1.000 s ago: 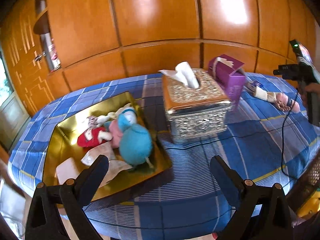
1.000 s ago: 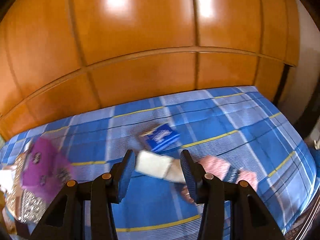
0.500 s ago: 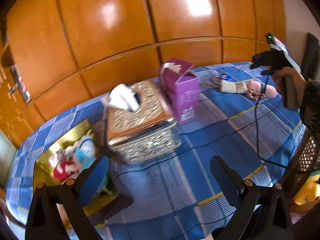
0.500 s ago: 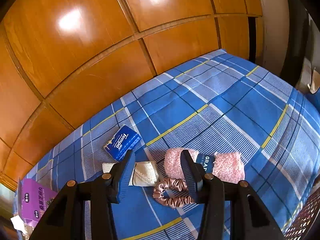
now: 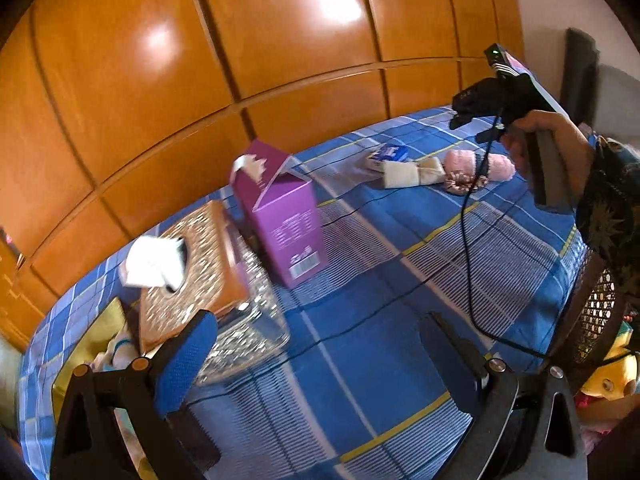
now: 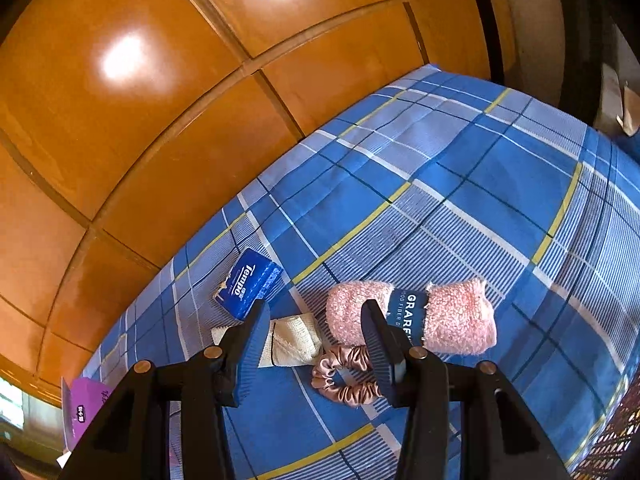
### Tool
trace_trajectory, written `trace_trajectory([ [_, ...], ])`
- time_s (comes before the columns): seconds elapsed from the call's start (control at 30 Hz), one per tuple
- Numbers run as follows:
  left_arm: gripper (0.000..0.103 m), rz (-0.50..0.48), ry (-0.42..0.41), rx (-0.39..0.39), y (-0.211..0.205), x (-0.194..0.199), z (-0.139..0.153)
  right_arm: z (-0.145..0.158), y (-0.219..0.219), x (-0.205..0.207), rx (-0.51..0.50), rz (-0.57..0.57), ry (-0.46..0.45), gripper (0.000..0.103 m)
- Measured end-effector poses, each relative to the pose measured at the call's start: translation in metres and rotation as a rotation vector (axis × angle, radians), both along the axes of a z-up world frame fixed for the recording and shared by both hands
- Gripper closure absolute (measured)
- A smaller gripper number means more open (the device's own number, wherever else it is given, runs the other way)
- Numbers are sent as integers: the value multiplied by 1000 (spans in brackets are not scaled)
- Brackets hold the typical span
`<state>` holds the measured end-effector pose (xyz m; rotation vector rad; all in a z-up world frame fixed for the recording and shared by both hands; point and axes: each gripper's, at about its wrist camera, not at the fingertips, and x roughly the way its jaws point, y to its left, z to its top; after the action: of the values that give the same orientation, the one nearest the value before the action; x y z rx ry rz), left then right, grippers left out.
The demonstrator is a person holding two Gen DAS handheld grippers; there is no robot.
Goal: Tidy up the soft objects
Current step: 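Grasp the blue Tempo tissue pack with the left tool while the right tool hovers nearby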
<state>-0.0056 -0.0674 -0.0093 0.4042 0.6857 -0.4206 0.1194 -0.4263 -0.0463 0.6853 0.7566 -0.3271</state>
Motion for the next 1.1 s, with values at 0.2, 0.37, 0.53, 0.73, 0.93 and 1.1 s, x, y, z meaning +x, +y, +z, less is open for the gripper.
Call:
trace_trajectory([
  [0.2,1,-74,1,21,-32,11,2,0,-9,-6,35,-38,-15,55],
  [0.37,1,-121,20,10,-54,26,4,-4,-24,-16,83,-106,-13,55],
  [0.53,1,-114,79,-31,-78,61,10,-15,-42,-26,168,-180,1,55],
  [0.73,1,-106,92,-60,-112,105,19,-14,-45,-29,202,-178,-27,55],
  [0.93,1,-52,153,-54,-155,163,1,-13,-44,-29,235,-156,-62,55],
  [1.1,1,-70,194,-16,-197,207,-21,-15,-50,-34,293,-166,-103,55],
])
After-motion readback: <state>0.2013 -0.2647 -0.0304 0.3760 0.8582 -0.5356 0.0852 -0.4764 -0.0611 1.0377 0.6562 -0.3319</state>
